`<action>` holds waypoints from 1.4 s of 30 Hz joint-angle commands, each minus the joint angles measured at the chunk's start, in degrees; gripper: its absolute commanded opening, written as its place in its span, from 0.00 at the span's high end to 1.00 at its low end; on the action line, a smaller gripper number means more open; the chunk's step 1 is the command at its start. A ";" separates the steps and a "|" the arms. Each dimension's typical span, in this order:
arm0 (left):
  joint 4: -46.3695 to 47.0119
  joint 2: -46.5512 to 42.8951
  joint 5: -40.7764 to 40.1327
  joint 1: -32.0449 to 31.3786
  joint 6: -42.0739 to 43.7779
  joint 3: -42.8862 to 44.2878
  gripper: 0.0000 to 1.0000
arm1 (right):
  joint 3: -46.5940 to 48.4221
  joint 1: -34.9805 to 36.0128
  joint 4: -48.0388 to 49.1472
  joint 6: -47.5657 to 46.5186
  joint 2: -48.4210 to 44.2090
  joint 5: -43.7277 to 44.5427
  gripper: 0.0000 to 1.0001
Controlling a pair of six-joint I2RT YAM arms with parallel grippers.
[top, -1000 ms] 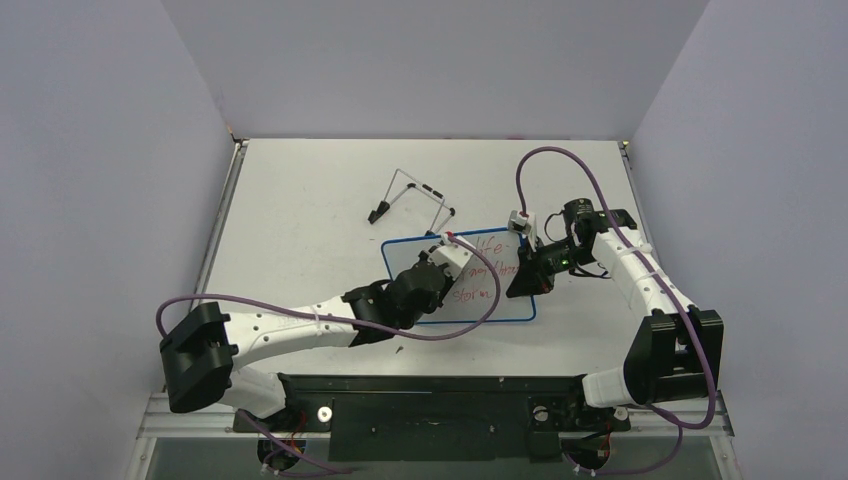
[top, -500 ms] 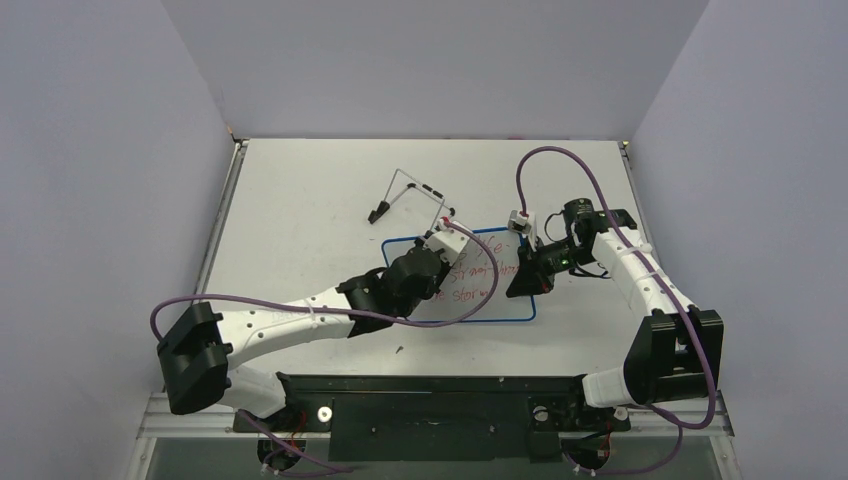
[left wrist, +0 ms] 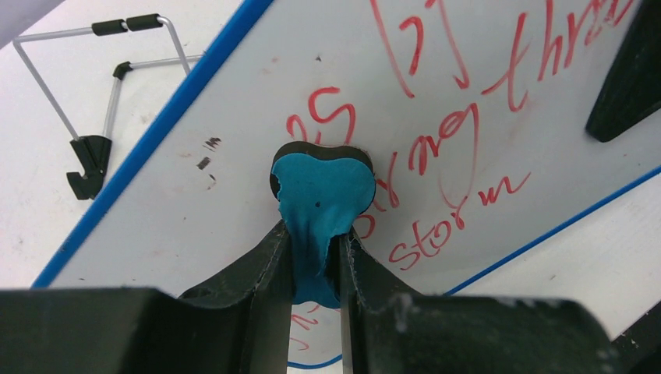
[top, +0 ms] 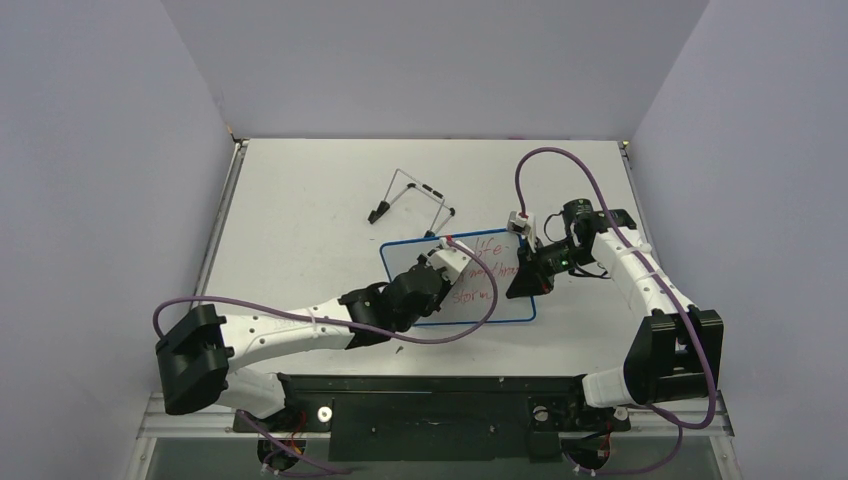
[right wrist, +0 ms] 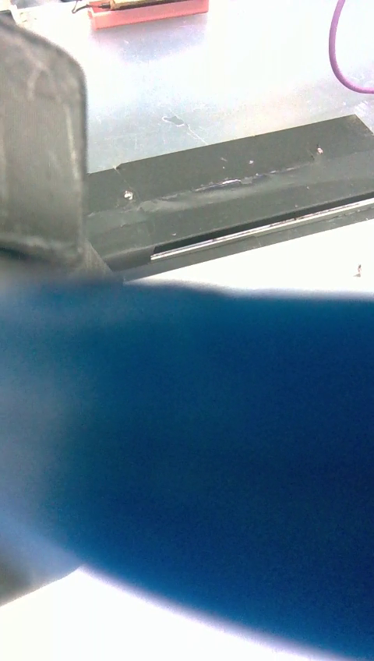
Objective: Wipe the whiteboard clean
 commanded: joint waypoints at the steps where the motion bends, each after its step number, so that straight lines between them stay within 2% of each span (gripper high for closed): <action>1: 2.61 -1.21 -0.82 -0.35 -1.84 0.10 1.00 | 1.87 0.80 -0.80 -2.46 -0.01 -2.06 1.00; 9: 1.13 -2.34 -2.75 4.55 -0.53 3.41 1.00 | 1.88 0.72 -0.79 -2.46 -0.21 -2.02 1.00; 13: 0.84 -3.02 -1.51 5.06 -0.35 3.96 1.00 | 1.93 0.72 -0.84 -2.44 -0.23 -2.00 1.00; 20: 4.78 -5.99 11.03 4.16 -5.72 -2.37 1.00 | 1.99 0.73 -0.87 -2.46 -0.11 -1.98 1.00; 24: 8.43 -13.39 19.17 9.70 -15.59 -7.58 1.00 | 2.01 0.76 -0.83 -2.46 0.02 -2.08 1.00; 26: 8.52 -15.12 19.24 10.51 -17.85 -7.54 1.00 | 2.04 0.87 -0.92 -2.53 0.08 -2.13 1.00; 30: 4.45 -12.44 14.60 8.91 -18.47 -4.68 1.00 | 2.07 0.98 -1.07 -2.71 -0.01 -2.16 1.00; 37: -2.51 -2.47 -3.52 -0.20 -17.16 4.22 1.00 | 2.01 0.91 -1.05 -2.80 -0.15 -2.02 1.00; 42: -5.63 1.39 -11.93 -2.23 -15.93 9.46 1.00 | 2.04 0.96 -1.11 -2.82 -0.17 -2.09 1.00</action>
